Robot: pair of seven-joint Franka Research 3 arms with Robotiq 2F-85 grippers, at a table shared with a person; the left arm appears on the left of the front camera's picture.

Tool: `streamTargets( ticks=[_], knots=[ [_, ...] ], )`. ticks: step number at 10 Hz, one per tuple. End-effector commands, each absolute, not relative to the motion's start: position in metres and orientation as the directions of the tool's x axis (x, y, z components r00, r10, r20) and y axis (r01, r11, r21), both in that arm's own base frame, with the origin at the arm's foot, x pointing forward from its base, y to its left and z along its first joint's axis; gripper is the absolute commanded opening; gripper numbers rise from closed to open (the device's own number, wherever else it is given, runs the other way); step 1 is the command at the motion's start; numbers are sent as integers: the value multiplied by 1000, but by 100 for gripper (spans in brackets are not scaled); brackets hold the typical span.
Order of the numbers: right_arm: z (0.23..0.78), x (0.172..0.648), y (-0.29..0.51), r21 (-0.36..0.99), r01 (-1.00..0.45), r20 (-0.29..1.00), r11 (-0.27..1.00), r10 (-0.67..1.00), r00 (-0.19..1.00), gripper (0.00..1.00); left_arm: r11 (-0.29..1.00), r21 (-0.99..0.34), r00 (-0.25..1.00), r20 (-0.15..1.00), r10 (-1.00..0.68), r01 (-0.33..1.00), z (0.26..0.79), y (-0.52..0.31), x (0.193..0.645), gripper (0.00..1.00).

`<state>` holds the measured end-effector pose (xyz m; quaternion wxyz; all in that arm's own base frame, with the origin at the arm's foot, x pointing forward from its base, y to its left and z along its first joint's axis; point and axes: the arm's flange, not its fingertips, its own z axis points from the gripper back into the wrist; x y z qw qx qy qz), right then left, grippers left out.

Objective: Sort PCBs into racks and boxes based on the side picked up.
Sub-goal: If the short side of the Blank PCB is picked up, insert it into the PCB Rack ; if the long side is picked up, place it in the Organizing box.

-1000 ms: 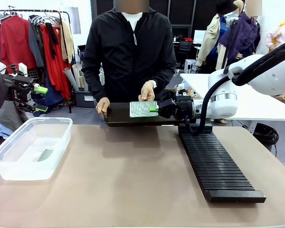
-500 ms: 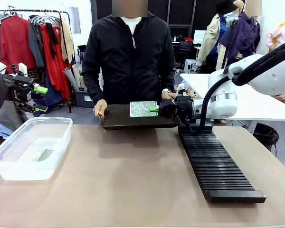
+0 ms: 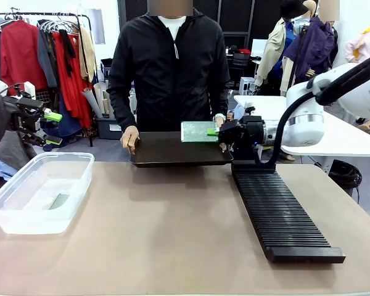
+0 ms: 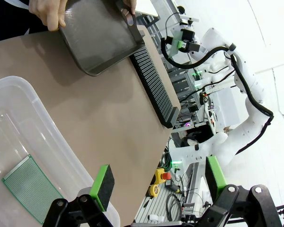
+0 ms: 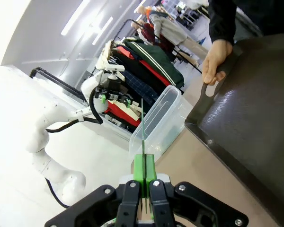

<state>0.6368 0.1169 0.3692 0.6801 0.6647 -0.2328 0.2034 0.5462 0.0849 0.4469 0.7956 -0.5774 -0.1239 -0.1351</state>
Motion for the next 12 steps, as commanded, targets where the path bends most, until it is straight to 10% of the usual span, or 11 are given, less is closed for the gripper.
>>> streamTargets(
  ticks=[1, 12],
  knots=[
    [379, 642, 94, 765, -644, 644, 25, -21, 764, 0, 298, -885, 933, 353, -70, 357, 449, 85, 546, 100],
    [385, 650, -63, 595, -799, 795, 86, 85, 601, 0, 298, -885, 933, 353, -70, 357, 449, 85, 546, 100]
  ],
)
